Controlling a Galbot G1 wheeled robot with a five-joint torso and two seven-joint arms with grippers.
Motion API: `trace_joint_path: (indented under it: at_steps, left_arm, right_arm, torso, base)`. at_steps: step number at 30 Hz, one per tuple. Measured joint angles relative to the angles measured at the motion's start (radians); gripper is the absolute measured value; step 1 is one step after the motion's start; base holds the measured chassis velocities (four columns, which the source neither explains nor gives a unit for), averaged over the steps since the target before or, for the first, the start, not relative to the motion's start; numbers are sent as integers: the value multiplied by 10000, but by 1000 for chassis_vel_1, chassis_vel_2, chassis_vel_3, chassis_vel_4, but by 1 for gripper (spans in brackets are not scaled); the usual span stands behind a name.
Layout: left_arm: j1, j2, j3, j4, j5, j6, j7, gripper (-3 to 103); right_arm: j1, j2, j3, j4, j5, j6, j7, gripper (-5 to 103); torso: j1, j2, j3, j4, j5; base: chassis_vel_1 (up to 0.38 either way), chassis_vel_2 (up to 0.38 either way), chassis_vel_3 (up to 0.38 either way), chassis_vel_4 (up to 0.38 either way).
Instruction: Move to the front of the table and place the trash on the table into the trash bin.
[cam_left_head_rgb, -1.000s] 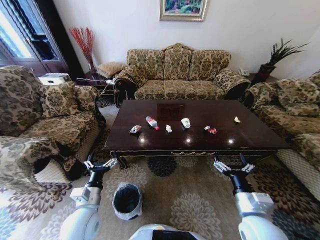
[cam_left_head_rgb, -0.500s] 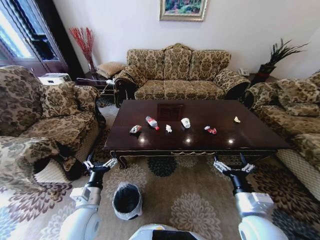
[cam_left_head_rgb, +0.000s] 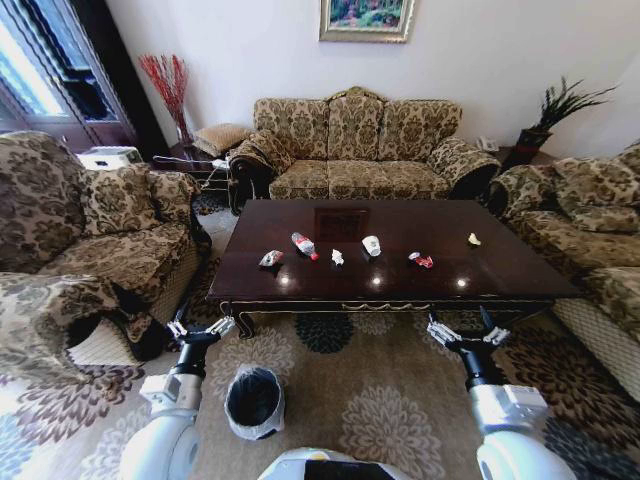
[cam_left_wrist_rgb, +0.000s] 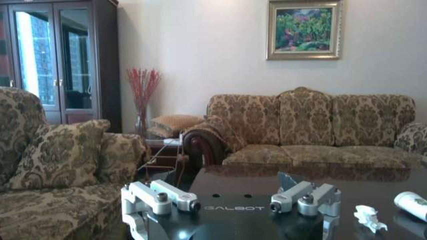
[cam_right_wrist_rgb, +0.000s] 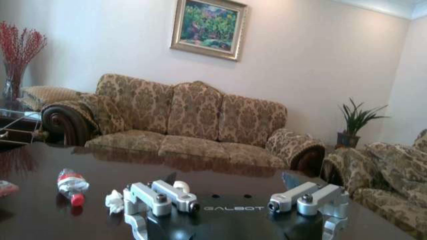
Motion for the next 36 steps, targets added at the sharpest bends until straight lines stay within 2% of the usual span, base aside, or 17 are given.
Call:
trace_joint_path:
  at_steps: [3, 4, 5, 7, 13, 17, 18, 20, 21, 24, 25, 26, 27, 30, 31, 33, 36]
  left_arm:
    - [-148, 121, -92, -100, -63, 160, -86, 100]
    - [-250, 199, -186, -223, -53, 322, -147, 100]
    - [-292, 227, -203, -242, -180, 389, -183, 100]
    - [-335, 273, -201, -246, -428, 306, -197, 100]
    - [-314, 272, -261, -161, -473, 225, 121, 100]
    - [-302, 260, -292, 221, -308, 608, 235, 100]
    - [-385, 283, -284, 837, -300, 778, 365, 100]
    - [-600, 330, -181, 1983, -243, 684, 452, 100]
    - [-600, 330, -181, 1983, -243, 684, 452, 100]
    - [-999, 243, -12, 4152, 219, 56, 625, 100]
    - [-1115, 217, 41, 4666, 255, 11, 647, 100]
    - [-1115, 217, 41, 4666, 255, 11, 647, 100]
    - [-1276, 176, 121, 5338, 326, -66, 708, 100]
    - [-1951, 91, 220, 7087, 682, -430, 821, 100]
    - [-1951, 91, 220, 7087, 682, -430, 821, 100]
    - [-2465, 92, 260, 8176, 875, -587, 888, 100]
    - [-3008, 135, 298, 9160, 1082, -655, 1119, 100]
  right_arm:
    - [26, -3, 134, 28, 40, -115, -62, 100]
    - [52, -5, 557, 102, 38, -355, -185, 100]
    - [49, -4, 738, 142, 34, -492, -307, 100]
    - [48, 4, 794, 168, 57, -564, -361, 100]
    - [117, 46, 756, 165, 267, -476, -486, 100]
    - [105, 72, 731, 52, 302, -388, -486, 100]
    - [81, 99, 731, -11, 308, -310, -491, 100]
    - [22, 164, 735, -46, 327, -181, -506, 100]
    - [22, 164, 735, -46, 327, -181, -506, 100]
    - [-88, 233, 791, 4, 449, -80, -537, 100]
    - [-100, 232, 809, -1, 473, -66, -539, 100]
    - [-100, 232, 809, -1, 473, -66, -539, 100]
    - [-108, 216, 819, -28, 479, -47, -539, 100]
    - [-79, 121, 761, -134, 469, -31, -541, 100]
    - [-79, 121, 761, -134, 469, -31, -541, 100]
    - [-19, -22, 694, -142, 461, -131, -543, 100]
    - [34, -208, 648, -143, 466, -290, -524, 100]
  torso:
    - [0, 0, 0, 4, 2]
    - [0, 1, 0, -5, 0]
    - [0, 0, 0, -1, -3]
    - [0, 0, 0, -3, 1]
    - [0, 0, 0, 0, 0]
    - [0, 0, 0, 1, 4]
    - [0, 0, 0, 2, 3]
    - [0, 0, 0, -2, -1]
    - [0, 0, 0, -2, -1]
    - [1, 0, 0, 3, -3]
    - [0, 0, 0, -2, 2]
    - [0, 0, 0, -2, 2]
    - [0, 1, 0, 4, 0]
    - [-1, 0, 0, 0, 0]
    - [-1, 0, 0, 0, 0]
    - [1, 0, 1, 0, -5]
    - [0, 0, 1, 0, 2]
  base:
    - [0, 0, 0, 0]
    - [0, 0, 0, 0]
    - [0, 0, 0, 0]
    - [0, 0, 0, 0]
    - [0, 0, 0, 0]
    - [0, 0, 0, 0]
    - [0, 0, 0, 0]
    - [0, 0, 0, 0]
    - [0, 0, 0, 0]
    - [0, 0, 0, 0]
    - [0, 0, 0, 0]
    - [0, 0, 0, 0]
    - [0, 0, 0, 0]
    - [0, 0, 0, 0]
    - [0, 0, 0, 0]
    - [0, 0, 0, 0]
    - [0, 0, 0, 0]
